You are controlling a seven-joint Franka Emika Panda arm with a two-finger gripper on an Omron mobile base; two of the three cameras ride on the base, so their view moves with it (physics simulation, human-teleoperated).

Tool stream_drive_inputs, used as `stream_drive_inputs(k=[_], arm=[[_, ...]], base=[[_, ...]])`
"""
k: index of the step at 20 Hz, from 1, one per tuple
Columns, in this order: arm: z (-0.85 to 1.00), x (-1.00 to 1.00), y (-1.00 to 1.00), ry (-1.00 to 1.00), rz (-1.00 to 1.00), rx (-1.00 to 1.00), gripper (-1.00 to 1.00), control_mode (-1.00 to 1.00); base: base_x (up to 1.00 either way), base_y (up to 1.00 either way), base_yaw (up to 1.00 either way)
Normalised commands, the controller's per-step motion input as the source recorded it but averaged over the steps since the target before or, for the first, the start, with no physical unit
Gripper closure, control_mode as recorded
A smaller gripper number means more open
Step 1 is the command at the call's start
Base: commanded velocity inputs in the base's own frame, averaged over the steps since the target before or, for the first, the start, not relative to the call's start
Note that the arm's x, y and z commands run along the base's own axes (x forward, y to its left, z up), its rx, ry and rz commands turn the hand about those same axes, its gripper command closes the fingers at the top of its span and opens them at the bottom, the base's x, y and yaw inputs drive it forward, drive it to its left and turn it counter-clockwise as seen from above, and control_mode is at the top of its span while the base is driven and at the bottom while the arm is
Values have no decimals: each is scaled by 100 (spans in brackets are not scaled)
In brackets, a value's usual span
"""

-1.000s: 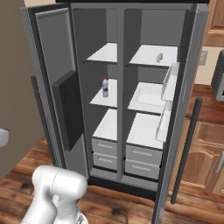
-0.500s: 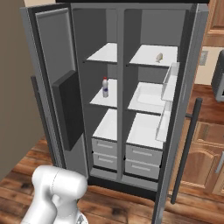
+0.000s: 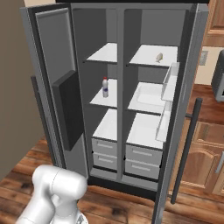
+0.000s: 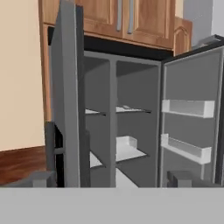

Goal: Pick up the frozen fish from the freezer, place it on any shelf in the fridge, and close the fridge and freezer doors when done.

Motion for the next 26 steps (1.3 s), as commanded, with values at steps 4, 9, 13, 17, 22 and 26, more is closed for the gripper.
stream_drive_inputs(k=[4, 9, 13, 17, 22, 26], arm=[[-39, 84, 23, -3, -11, -14, -100, -100], [-46, 80, 2, 0, -7, -7, -100, -100], [-43, 88, 0, 0, -7, 0, -100, -100], [-26, 76, 14, 0, -6, 0, -100, -100], [-13, 50, 29, 0, -8, 0, -100, -100], [-19, 56, 21, 0, -9, 0, -100, -100]], base=[[0, 0, 0], [0, 0, 0], [0, 0, 0], [0, 0, 0], [0, 0, 0], [0, 0, 0]])
